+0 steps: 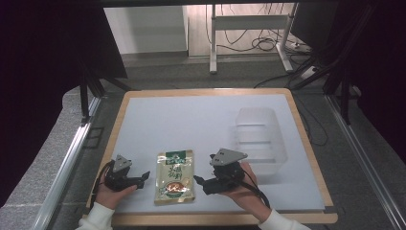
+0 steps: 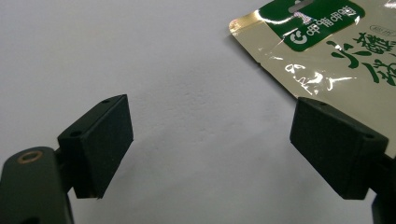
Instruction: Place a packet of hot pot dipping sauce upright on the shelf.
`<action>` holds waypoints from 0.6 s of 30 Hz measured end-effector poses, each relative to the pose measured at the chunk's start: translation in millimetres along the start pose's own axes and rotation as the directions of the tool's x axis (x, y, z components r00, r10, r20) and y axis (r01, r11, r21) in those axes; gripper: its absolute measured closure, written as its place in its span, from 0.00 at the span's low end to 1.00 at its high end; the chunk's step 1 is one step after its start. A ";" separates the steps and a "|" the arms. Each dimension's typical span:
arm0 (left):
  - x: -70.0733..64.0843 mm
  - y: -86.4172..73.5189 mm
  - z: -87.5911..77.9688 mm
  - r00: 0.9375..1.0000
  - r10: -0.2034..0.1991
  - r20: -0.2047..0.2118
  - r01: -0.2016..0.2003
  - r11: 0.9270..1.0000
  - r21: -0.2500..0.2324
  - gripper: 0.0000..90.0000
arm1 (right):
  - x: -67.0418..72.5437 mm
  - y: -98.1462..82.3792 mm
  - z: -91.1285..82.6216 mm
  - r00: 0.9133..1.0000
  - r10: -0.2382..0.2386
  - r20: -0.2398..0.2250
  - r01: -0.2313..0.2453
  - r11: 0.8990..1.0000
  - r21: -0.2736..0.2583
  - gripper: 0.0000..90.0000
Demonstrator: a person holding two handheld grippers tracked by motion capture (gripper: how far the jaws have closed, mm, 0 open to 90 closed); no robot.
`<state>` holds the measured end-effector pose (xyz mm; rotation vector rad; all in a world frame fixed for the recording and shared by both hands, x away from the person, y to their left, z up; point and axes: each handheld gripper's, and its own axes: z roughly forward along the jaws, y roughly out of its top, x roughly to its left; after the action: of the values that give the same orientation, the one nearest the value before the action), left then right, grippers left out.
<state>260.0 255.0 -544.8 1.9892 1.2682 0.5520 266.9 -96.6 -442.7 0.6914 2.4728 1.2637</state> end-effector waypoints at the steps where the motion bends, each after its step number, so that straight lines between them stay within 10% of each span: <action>1: 0.1 0.0 0.0 1.000 -0.001 0.000 0.001 1.000 0.000 0.15 | 0.1 1.3 0.3 1.000 0.000 -0.003 0.000 1.000 -0.002 0.17; 18: 0.1 -0.1 1.2 1.000 0.001 0.008 -0.001 1.000 0.010 0.14 | -8.5 25.8 18.5 0.999 -0.006 -0.034 0.006 1.000 -0.003 0.20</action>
<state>260.8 254.7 -545.6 1.9982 1.2677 0.5384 289.7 -75.6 -432.1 0.6666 2.4981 1.2872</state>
